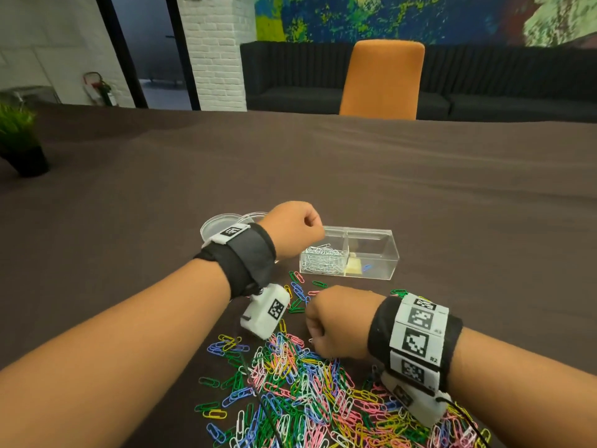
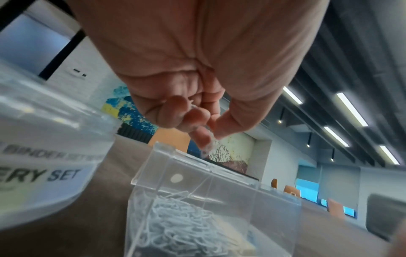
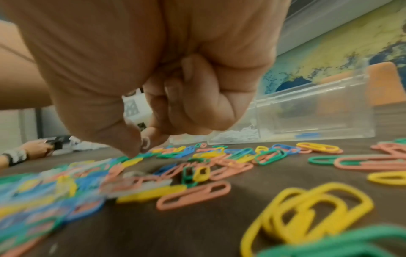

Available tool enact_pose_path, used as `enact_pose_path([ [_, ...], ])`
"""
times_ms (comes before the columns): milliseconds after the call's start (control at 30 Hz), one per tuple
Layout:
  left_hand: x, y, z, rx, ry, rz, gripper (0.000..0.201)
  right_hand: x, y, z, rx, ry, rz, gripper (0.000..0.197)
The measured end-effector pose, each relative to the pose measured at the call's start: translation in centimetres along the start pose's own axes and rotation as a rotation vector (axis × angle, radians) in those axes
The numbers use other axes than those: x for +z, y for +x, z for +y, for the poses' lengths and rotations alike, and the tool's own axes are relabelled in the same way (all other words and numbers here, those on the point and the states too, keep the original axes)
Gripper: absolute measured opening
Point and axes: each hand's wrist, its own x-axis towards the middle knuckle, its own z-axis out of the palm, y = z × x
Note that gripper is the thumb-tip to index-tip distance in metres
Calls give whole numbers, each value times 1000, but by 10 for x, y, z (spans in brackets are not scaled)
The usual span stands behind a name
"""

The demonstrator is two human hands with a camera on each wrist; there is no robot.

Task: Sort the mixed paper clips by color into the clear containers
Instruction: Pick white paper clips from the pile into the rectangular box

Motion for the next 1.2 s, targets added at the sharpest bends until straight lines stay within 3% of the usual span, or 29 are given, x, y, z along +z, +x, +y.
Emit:
enact_pose_path([
  [133,7,15,10,60,87,-133,16,-8,-4,21,50,217,73,6],
  [300,3,17,16,130,200,-246,20,-46,1,55,139,404,238,15],
  [400,-4,14,13,117,186,-162,19,-65,18,65,207,381,348,17],
  [500,-11,4,4,35,23,-15,30,-75,44,67,249,292,381,17],
  [600,-15,-7,-11,-24,-121,117,30,-76,65,65,264,198,332,13],
  [700,-22,-26,-24,-37,-109,170,18,-75,62,64,244,45,300,24],
  [800,-32,-63,-38,-15,-18,32,11,-70,35,48,150,-51,388,21],
  [900,-37,-100,-49,-68,204,-221,5,-41,9,24,19,-64,137,11],
  [1000,-41,-125,-51,-108,282,-277,4,-10,3,9,-2,-58,-62,10],
  [1100,-39,-138,-43,-106,299,-345,3,1,4,10,15,-35,-65,7],
  [1200,-29,-143,-37,-95,375,-416,18,3,1,10,-12,-29,-76,9],
])
